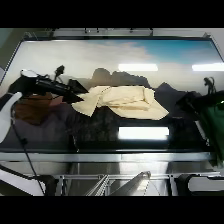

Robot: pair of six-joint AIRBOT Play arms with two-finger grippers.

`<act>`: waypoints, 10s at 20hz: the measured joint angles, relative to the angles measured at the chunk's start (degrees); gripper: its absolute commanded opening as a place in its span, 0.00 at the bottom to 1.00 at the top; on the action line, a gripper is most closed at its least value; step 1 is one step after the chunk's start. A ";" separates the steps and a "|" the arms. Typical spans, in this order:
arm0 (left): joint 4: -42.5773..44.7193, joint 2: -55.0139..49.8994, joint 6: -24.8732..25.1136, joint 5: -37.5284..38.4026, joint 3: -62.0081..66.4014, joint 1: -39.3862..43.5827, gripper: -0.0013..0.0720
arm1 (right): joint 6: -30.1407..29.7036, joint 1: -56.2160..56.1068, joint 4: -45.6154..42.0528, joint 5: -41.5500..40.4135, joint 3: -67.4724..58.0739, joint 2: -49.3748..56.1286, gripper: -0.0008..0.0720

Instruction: Fold the shirts.

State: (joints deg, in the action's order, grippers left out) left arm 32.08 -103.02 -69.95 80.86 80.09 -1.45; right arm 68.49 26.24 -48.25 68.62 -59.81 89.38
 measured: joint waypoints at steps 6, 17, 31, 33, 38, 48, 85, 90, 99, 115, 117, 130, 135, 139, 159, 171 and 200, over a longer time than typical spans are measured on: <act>2.43 -11.96 -3.04 -1.27 16.06 11.32 0.98 | 1.20 -4.17 3.65 -4.26 5.35 2.25 0.61; 12.98 -25.31 -11.89 3.13 35.10 20.04 0.04 | -5.14 -11.15 13.29 -7.54 6.12 5.16 0.04; -19.96 6.19 -1.92 1.88 36.98 2.47 0.04 | -13.92 2.62 35.67 1.57 -12.52 -26.71 0.03; -21.92 13.27 -1.33 3.65 37.00 -2.62 0.04 | -17.00 5.60 41.07 1.60 -16.46 -33.24 0.03; -22.64 25.97 -1.14 8.81 28.94 -12.94 0.04 | -20.39 8.44 42.77 -1.68 -20.13 -43.65 0.04; -17.29 22.82 7.06 3.08 -3.69 -17.11 0.43 | -20.52 -9.99 29.49 -8.63 -19.93 -18.47 0.41; 16.74 -4.07 5.49 -3.04 -6.01 -2.08 0.04 | 7.28 8.17 -10.62 10.05 26.25 -28.57 0.67; 17.11 -4.37 5.53 -0.68 -5.01 -3.39 0.04 | 9.77 7.93 -13.49 8.81 31.54 -25.83 0.67; 15.96 -4.26 5.66 2.36 -4.76 -5.55 0.04 | -1.38 0.68 1.84 1.42 34.95 -14.78 0.03; -38.64 43.60 4.92 12.07 15.21 -35.56 0.05 | -13.35 13.00 31.30 -1.46 -25.31 -47.01 0.03; -40.52 45.68 2.25 11.02 22.91 -41.94 0.05 | -13.20 15.02 31.43 -4.35 -30.73 -48.06 0.03; -20.28 23.10 -2.45 13.27 35.08 -22.93 0.05 | -10.60 1.01 26.75 0.28 -36.28 -25.86 0.03; -6.91 3.39 -1.44 13.27 37.31 -11.72 0.04 | -7.63 -7.69 18.16 -0.57 -33.83 -8.63 0.03; -1.40 -10.51 -1.60 10.05 40.33 -8.04 0.04 | -6.54 -9.57 16.28 -3.58 -33.44 4.04 0.03; 9.35 -11.13 -1.75 5.51 17.70 -4.76 0.02 | -8.74 -8.17 3.45 2.95 -27.41 14.25 0.03; 10.49 -10.10 -14.19 18.21 15.98 -4.98 0.98 | -7.58 -4.28 -4.13 8.94 -25.51 10.71 0.62; 15.47 31.43 -9.03 -9.75 -52.19 -7.82 0.96 | -11.54 -3.78 -8.66 12.66 -2.23 10.69 0.03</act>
State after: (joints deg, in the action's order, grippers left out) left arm 47.55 -71.59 -78.98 71.11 27.90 -9.28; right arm 56.95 22.46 -56.90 81.28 -62.04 100.07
